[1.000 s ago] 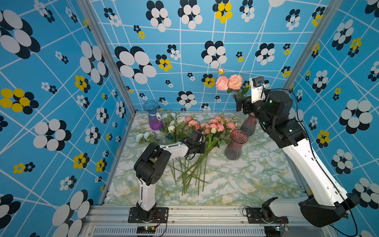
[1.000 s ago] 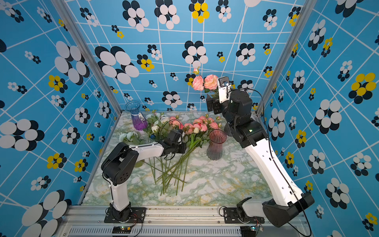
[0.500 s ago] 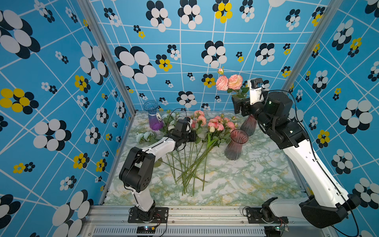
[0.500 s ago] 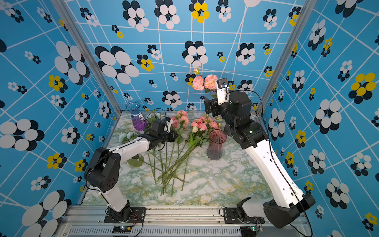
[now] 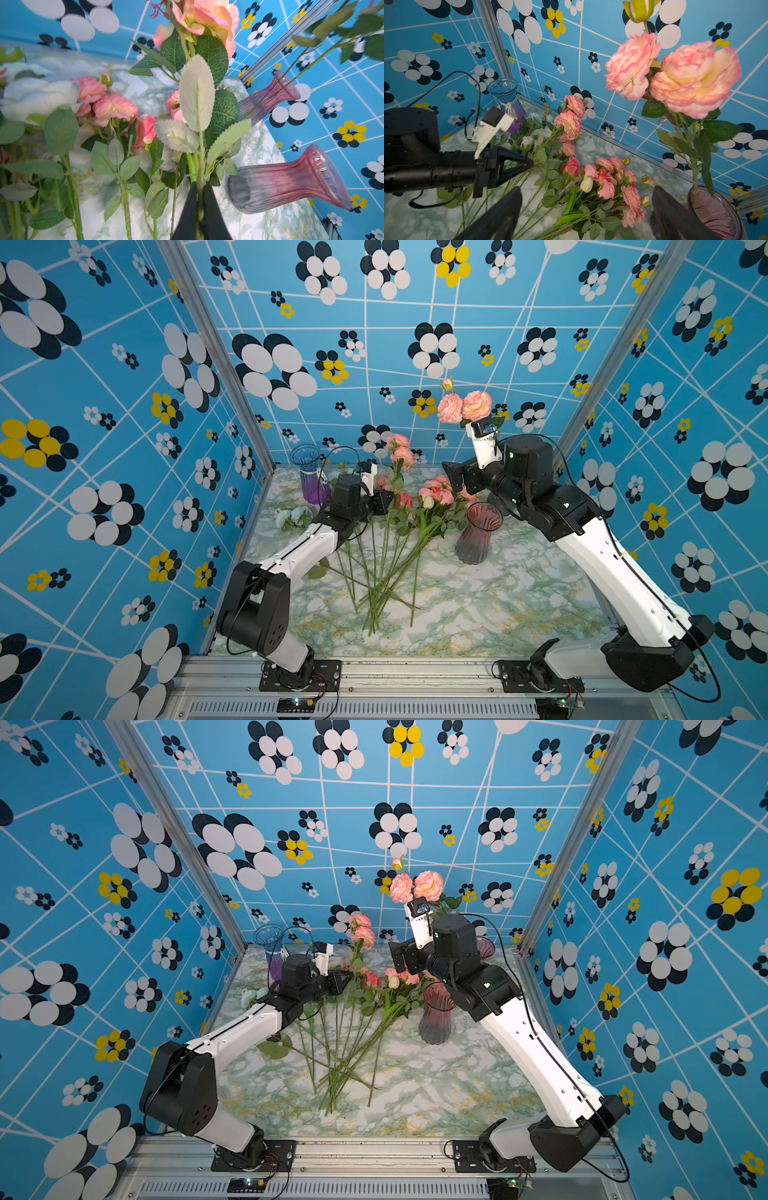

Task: Place the pink flowers into the vase
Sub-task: Pick up the flower at the center of the board.

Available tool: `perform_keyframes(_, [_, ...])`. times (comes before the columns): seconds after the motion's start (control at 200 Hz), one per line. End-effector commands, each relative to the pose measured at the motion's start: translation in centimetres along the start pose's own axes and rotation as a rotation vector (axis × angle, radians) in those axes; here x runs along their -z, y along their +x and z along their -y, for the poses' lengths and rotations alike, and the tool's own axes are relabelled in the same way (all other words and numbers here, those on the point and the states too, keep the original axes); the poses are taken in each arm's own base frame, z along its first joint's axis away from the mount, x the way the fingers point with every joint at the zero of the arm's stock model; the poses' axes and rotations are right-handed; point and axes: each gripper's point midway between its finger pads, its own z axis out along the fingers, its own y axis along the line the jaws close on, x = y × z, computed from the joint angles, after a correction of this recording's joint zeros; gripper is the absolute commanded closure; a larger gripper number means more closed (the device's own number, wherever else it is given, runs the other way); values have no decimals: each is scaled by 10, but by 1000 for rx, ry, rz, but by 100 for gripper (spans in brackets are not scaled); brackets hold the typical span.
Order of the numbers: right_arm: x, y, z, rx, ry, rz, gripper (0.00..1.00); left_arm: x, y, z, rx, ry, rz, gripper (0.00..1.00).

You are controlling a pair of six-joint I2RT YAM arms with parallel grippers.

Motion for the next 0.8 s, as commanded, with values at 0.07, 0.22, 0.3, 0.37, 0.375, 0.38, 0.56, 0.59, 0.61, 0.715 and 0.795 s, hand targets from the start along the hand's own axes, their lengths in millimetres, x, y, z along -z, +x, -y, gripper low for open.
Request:
perform_keyframes(0.07, [-20,14,-22,-128,-75,-74,1,26,-27,38,-26,128,145,100])
perform_keyframes(0.22, [-47,18,-46,-204,-160,-123,5,36,-22,52,-37,162,161,100])
perform_keyframes(0.3, [-60,19,-57,-222,-190,-149,8,39,-19,60,-43,176,162,100])
perform_keyframes(0.37, [-70,21,-64,-253,-214,-163,11,42,-18,67,-46,193,170,100])
perform_keyframes(0.375, [-70,20,-65,-254,-216,-164,11,42,-18,67,-46,194,170,100])
perform_keyframes(0.38, [-71,20,-65,-256,-217,-165,11,42,-17,68,-45,196,170,100])
perform_keyframes(0.56, [-93,27,-74,-312,-235,-204,22,47,-14,82,-47,232,176,100])
perform_keyframes(0.59, [-96,28,-76,-317,-240,-213,24,47,-13,83,-48,232,176,100])
perform_keyframes(0.61, [-98,29,-77,-320,-243,-218,25,48,-13,84,-51,233,177,100])
perform_keyframes(0.715, [-104,32,-84,-337,-269,-238,29,49,-13,87,-53,241,184,100])
perform_keyframes(0.795, [-107,38,-86,-335,-263,-259,32,49,-15,89,-52,249,191,100])
